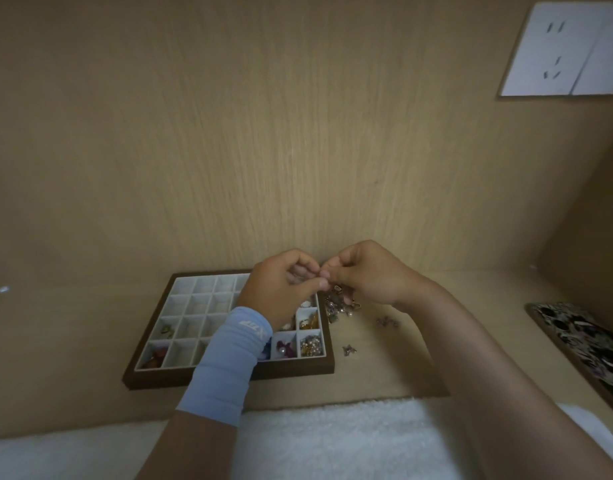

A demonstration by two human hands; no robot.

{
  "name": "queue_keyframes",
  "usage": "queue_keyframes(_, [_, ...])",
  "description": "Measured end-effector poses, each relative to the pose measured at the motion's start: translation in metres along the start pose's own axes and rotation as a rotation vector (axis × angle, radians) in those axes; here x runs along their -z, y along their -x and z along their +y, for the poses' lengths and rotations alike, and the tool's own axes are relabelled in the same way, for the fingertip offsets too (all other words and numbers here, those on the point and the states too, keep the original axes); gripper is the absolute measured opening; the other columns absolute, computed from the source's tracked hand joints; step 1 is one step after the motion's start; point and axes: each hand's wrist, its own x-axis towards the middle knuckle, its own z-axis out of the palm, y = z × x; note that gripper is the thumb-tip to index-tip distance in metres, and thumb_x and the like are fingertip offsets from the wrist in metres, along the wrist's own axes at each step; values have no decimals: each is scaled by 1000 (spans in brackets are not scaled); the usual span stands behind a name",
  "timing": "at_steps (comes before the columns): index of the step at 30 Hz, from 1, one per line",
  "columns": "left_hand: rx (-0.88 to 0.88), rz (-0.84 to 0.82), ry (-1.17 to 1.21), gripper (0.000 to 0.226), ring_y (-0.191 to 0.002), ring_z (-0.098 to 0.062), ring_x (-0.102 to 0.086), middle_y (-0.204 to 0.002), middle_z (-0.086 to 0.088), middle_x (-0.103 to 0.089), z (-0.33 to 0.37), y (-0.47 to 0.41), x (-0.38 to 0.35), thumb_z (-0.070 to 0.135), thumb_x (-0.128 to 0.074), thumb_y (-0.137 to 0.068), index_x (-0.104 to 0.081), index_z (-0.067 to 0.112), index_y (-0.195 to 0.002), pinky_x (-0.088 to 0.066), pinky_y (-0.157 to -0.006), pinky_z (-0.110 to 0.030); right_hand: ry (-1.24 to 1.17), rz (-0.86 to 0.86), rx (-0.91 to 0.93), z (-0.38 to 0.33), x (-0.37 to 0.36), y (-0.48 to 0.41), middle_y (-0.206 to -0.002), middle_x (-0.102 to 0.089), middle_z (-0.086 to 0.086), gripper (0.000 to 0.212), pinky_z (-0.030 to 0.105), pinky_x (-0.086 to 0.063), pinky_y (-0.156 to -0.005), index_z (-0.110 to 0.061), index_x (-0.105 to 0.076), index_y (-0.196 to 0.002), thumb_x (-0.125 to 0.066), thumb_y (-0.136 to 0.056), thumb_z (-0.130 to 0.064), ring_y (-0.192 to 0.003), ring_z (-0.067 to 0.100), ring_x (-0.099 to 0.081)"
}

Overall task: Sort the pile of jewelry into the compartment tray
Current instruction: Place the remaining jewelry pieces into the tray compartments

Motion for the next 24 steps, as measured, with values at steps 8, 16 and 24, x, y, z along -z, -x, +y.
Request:
queue_keyframes(8, [22,56,-87,10,-80,1,-65,-82,16,-70,-11,-2,12,23,-74,-84,-72,33,-85,-55,-81,-22,471,-101,-59,1,1,2,-76,-75,-10,20,30,-58,-82,-29,-77,-76,-80,-76,-9,-78,5,-70])
queue_keyframes(16, [73,78,-102,5,-84,-6,-64,-85,11,-69,-14,-1,28,27,-67,-89,-67,30,-85,-54,-82,-32,716,-101,-45,-2,-10,2,-82,-70,-17,6,25,-53,-78,-28,-77,-81,-78,-78,-23,-82,0,-63])
queue_keyframes(24, [99,90,-163,8,-79,-4,-58,-84,10,-65,-20,11,57,21,-61,-92,-65,26,-87,-44,-69,-19,405,-111,-45,-13,5,12,-76,-75,-6,11,20,-54,-65,-19,-76,-78,-73,-84,-10,-72,5,-70])
